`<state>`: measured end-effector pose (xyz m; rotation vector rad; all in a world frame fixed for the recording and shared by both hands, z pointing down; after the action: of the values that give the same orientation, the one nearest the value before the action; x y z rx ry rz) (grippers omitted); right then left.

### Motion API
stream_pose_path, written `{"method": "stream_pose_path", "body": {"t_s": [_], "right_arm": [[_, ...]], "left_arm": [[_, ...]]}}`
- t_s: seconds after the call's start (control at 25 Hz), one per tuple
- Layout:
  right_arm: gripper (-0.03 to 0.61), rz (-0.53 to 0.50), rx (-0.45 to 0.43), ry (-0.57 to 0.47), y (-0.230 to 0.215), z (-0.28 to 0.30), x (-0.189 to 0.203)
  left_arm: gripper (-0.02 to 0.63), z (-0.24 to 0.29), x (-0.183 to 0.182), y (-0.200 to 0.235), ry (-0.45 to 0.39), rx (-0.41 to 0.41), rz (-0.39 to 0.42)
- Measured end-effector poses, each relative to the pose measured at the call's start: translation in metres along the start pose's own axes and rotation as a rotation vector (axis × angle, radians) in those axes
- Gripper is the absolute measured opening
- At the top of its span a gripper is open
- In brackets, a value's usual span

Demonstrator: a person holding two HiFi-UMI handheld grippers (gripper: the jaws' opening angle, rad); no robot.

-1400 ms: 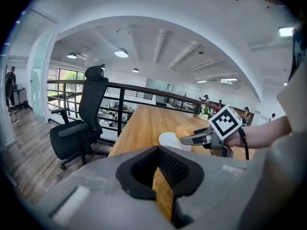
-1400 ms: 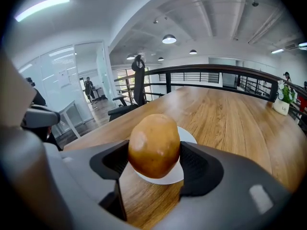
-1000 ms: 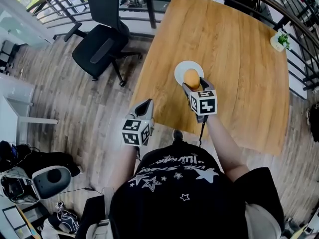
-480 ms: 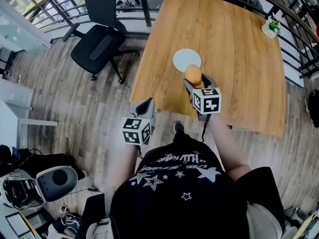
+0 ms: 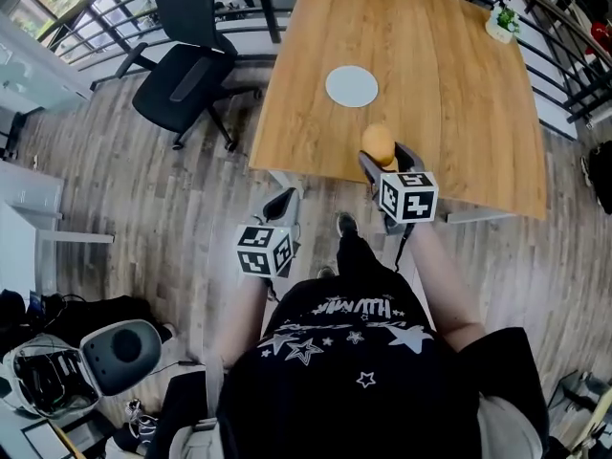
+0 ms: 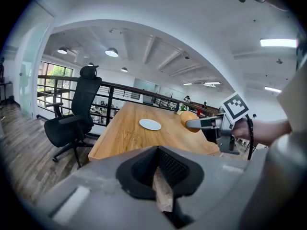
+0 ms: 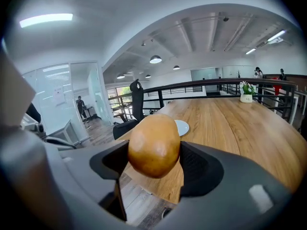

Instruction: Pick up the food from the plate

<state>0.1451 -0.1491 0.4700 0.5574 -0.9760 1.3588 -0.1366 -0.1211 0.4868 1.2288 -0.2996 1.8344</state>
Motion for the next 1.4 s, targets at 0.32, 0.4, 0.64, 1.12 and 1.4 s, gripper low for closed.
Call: {"method": "stream_pose_path", "body": {"t_s": [0.32, 0.4, 0.64, 1.12, 1.4], "right_arm": [[0.330, 0.097, 0.056, -0.050, 0.012, -0.063, 0.023], [0.330, 0.101, 0.071, -0.056, 0.015, -0.071, 0.022], [0.330, 0.071, 0.059, -0.059, 0.012, -0.086, 0.024], [0.330, 0.062, 0.029, -0.046, -0.001, -0.126, 0.045], [0.328, 0.061, 0.021, -0.024, -0.003, -0.155, 0.055]], "left_arm": [[0.002, -0.025, 0.024, -0.018, 0.021, 0.075, 0.010], [0.002, -0.028, 0.021, -0.019, 0.026, 0.085, 0.011], [0.002, -0.028, 0.017, -0.031, 0.026, 0.109, 0.036], [0.002, -0.031, 0.014, -0.084, 0.006, 0.091, 0.053], [0.002, -0.052, 0.020, -0.106, 0.014, 0.072, 0.035]]}}
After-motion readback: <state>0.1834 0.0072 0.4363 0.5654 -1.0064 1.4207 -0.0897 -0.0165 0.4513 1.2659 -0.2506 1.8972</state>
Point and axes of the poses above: the fingertips, and each gripper's own axes: z forward along the fingers, y to its left, x out of its underside, the point moved 10 cm from there along -z, backward along the fingers, and after that the axes turned 2 degrees about y, right-handed, at the moved point
